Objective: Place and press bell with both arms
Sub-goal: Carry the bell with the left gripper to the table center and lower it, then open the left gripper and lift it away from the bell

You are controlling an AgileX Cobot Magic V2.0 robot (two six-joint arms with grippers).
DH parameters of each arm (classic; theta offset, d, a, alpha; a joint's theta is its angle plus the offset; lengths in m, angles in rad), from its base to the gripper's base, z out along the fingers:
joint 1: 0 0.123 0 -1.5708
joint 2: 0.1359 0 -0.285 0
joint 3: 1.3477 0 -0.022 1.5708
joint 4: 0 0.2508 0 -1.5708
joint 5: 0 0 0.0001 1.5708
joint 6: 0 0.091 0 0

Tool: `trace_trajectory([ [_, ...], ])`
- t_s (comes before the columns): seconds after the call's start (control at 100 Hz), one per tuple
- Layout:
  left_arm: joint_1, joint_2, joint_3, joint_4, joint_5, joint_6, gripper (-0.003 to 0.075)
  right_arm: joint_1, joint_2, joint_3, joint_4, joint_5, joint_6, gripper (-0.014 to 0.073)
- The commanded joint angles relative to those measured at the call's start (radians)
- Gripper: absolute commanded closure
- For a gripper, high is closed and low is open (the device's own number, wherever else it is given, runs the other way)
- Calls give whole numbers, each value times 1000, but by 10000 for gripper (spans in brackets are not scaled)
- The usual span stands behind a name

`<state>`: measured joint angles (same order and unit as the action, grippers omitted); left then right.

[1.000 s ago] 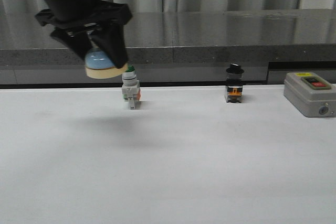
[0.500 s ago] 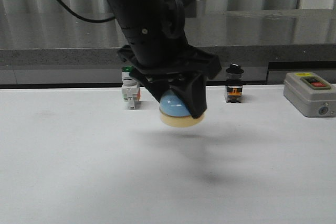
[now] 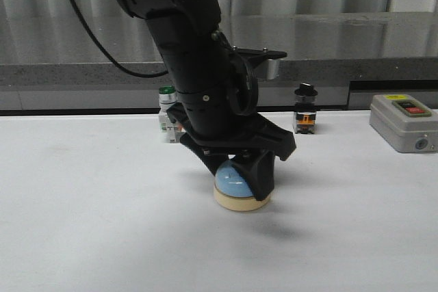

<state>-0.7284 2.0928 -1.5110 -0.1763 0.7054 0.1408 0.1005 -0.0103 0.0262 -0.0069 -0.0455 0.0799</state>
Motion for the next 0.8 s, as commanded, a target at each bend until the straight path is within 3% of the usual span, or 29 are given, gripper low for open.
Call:
trace_trajectory([
  [0.0, -9, -47, -31, -15, -37, 0, 461, -6, -15, -15, -13, -74, -8, 654],
  [0.21, -9, -42, -31, -15, -35, 1, 181, -6, -15, -15, -13, -74, -8, 654],
  [0.35, -9, -42, -31, -20, -22, 1, 59, -6, -15, -15, -13, -74, -8, 654],
  [0.79, -9, -190, -33, -53, -5, 1, 60, -6, -15, -15, -13, -74, -8, 654],
])
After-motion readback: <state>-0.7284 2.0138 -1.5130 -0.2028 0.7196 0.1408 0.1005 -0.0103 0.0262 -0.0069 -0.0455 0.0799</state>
